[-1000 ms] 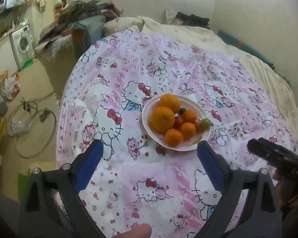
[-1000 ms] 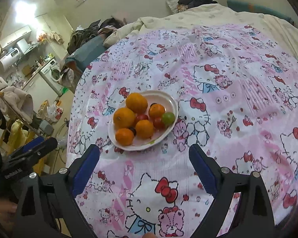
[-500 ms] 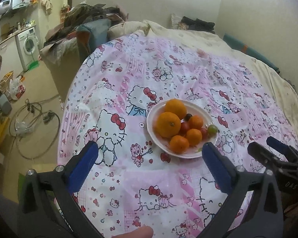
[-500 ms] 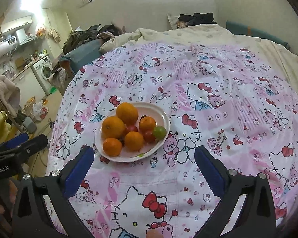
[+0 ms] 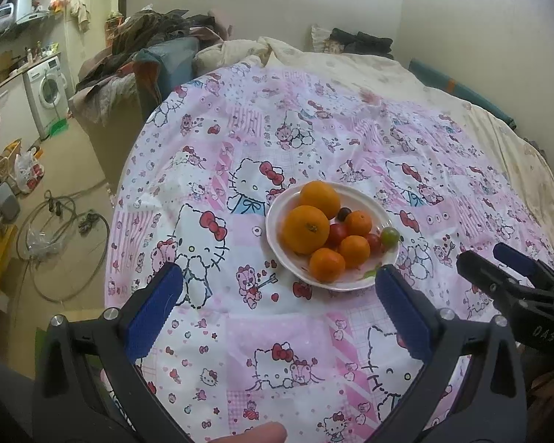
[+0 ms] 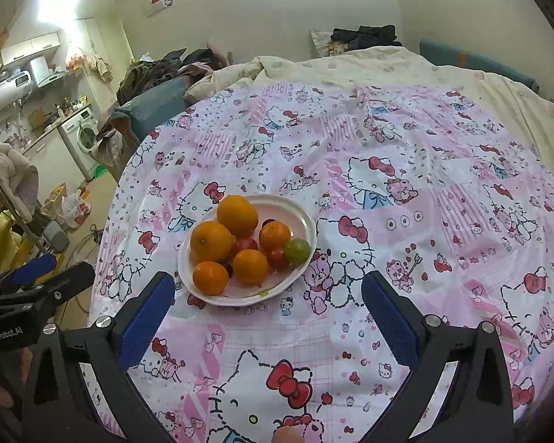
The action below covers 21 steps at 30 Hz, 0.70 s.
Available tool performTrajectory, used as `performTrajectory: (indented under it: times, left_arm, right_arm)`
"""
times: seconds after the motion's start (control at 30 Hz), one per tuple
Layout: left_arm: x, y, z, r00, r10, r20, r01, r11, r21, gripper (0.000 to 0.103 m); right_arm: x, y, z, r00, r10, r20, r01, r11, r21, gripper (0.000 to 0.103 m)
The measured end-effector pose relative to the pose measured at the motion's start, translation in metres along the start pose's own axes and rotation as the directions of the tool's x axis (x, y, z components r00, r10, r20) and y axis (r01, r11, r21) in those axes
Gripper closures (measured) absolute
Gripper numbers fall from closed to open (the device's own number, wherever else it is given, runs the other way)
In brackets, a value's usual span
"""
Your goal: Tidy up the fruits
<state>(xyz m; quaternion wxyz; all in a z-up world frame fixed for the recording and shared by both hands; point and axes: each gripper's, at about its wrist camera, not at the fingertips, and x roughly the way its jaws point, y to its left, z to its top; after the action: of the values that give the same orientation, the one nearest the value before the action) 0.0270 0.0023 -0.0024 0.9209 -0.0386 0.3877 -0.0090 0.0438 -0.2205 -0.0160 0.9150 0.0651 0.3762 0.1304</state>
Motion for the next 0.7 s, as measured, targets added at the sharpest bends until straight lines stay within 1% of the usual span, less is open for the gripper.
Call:
performTrajectory:
  times: [0.7]
  left_arm:
    - [-0.0016, -0.0026, 0.0005, 1.0, -0.004, 0.001, 0.004, 1.0, -0.005, 0.0]
  right_arm:
    - [-0.0001, -0.0014, -0.0001, 1.0, -0.005, -0.005, 0.005, 1.0, 0.005, 0.0]
